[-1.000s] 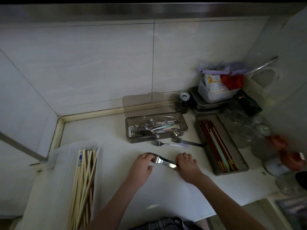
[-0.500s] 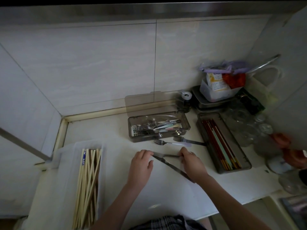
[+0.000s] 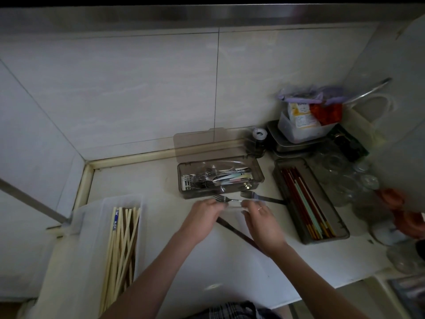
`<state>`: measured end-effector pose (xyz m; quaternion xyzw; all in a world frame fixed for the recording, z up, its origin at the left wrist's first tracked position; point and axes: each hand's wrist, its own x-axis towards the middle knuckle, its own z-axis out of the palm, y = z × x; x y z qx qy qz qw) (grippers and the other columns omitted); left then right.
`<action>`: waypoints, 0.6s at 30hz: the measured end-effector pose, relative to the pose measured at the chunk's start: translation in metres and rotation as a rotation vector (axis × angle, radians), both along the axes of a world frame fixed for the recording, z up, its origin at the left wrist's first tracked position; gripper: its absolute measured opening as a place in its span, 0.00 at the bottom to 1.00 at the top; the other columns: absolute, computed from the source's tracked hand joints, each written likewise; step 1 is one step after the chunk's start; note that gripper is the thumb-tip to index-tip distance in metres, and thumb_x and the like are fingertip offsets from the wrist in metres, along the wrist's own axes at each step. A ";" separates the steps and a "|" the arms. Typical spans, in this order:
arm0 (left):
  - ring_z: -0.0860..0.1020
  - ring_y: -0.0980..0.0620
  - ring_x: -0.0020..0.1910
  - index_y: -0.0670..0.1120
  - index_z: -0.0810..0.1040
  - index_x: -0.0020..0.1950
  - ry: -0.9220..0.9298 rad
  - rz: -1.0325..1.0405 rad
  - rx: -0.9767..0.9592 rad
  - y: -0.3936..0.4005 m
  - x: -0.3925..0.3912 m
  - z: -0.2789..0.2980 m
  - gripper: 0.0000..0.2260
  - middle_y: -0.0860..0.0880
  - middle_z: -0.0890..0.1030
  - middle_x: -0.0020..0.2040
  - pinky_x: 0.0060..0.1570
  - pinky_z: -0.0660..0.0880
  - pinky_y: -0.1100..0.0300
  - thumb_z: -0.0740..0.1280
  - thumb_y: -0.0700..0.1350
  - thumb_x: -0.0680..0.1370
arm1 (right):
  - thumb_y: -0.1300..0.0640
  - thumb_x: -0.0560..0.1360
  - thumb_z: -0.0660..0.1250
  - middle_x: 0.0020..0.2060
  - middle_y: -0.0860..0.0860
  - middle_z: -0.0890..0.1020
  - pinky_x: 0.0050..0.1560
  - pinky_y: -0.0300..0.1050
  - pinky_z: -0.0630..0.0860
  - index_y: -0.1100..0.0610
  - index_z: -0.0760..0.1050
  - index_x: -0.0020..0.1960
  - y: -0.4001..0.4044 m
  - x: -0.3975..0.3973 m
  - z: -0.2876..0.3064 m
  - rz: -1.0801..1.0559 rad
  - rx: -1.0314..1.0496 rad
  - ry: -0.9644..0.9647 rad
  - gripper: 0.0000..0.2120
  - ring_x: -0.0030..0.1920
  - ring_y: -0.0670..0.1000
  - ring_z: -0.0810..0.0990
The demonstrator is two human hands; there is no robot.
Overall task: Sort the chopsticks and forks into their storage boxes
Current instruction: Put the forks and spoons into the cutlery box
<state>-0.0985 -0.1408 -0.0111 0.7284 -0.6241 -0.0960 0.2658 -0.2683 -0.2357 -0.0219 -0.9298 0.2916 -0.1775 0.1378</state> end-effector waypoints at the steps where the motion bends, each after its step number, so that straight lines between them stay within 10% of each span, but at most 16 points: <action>1: 0.78 0.47 0.45 0.47 0.79 0.60 -0.016 0.022 -0.035 -0.002 0.007 0.002 0.13 0.45 0.81 0.47 0.47 0.71 0.59 0.65 0.38 0.77 | 0.57 0.75 0.68 0.55 0.54 0.80 0.55 0.49 0.76 0.56 0.72 0.61 0.000 -0.001 -0.003 -0.085 0.083 -0.024 0.16 0.58 0.54 0.77; 18: 0.69 0.41 0.62 0.46 0.66 0.72 -0.105 0.371 0.297 -0.052 0.069 -0.018 0.26 0.43 0.72 0.62 0.62 0.63 0.52 0.59 0.31 0.75 | 0.45 0.78 0.59 0.53 0.49 0.72 0.56 0.46 0.66 0.51 0.73 0.54 0.024 -0.025 -0.045 -0.328 0.230 0.312 0.12 0.56 0.53 0.69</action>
